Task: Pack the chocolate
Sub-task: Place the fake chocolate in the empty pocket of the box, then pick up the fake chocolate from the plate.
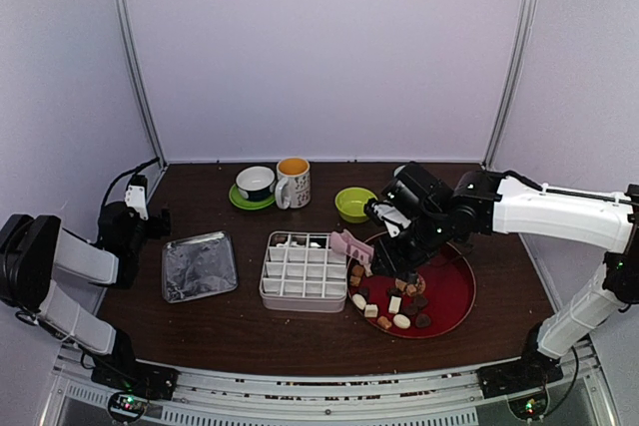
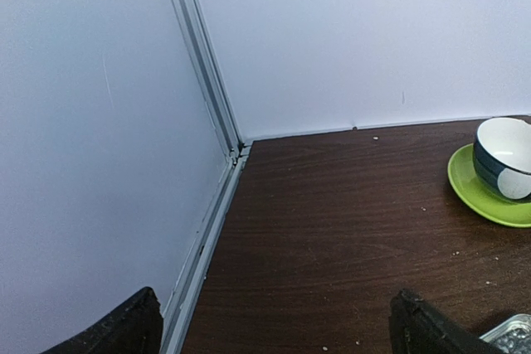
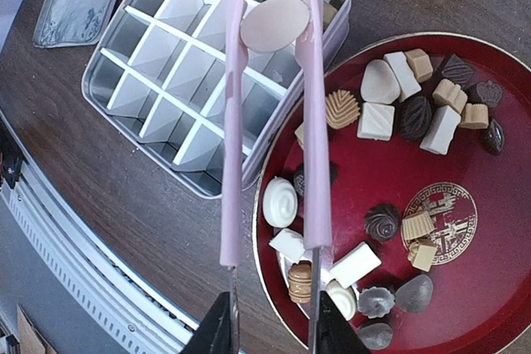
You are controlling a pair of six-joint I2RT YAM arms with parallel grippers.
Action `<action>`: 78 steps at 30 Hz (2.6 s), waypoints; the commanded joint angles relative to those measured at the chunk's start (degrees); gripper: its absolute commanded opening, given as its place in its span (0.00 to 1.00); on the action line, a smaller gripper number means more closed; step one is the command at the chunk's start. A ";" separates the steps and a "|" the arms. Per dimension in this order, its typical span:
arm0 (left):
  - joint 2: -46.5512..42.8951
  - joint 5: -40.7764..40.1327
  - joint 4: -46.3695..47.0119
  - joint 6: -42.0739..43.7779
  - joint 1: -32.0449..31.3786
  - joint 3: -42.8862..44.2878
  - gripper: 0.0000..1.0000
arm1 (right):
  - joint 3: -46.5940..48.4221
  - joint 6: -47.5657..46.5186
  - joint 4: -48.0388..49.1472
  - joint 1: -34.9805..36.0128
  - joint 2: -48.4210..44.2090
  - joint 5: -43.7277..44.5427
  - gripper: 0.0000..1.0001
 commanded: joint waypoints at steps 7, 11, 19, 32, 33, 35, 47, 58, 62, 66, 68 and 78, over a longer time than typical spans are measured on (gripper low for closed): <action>-0.15 0.47 3.22 0.57 0.45 0.46 0.98 | 2.31 -0.92 -0.72 0.48 0.08 2.45 0.35; -0.15 0.52 3.28 0.55 0.45 0.46 0.98 | 2.76 -0.81 -1.01 0.53 0.02 2.77 0.36; -0.15 0.48 3.25 0.59 0.43 0.46 0.98 | 2.92 -0.37 -3.68 0.52 -2.49 6.88 0.36; -0.15 0.47 3.25 0.59 0.38 0.50 0.98 | -3.57 5.20 -7.12 0.52 -9.89 14.77 0.35; -0.15 0.43 3.34 0.59 0.44 0.50 0.98 | -4.36 5.92 -7.37 0.49 -10.35 14.91 0.35; -0.15 0.52 3.22 0.55 0.43 0.52 0.98 | -5.99 7.15 -7.76 0.47 -11.15 15.02 0.35; -0.15 0.47 3.32 0.55 0.45 0.46 0.98 | -15.22 14.96 -1.93 0.46 -12.75 15.01 0.34; -0.15 0.49 3.29 0.53 0.44 0.46 0.98 | -19.42 19.12 5.71 0.55 -12.70 14.44 0.33; -0.15 0.47 3.28 0.57 0.41 0.46 0.98 | -20.42 20.05 6.29 0.78 -13.30 15.98 0.34; -0.20 0.47 3.23 0.51 0.41 0.46 0.98 | -21.02 20.84 5.61 1.61 -13.32 17.98 0.34; -0.19 0.47 3.29 0.55 0.45 0.46 0.98 | -20.89 20.88 5.47 1.90 -13.19 18.26 0.34; -0.17 0.47 3.24 0.59 0.45 0.52 0.98 | -18.20 20.96 3.34 4.96 -12.16 19.49 0.34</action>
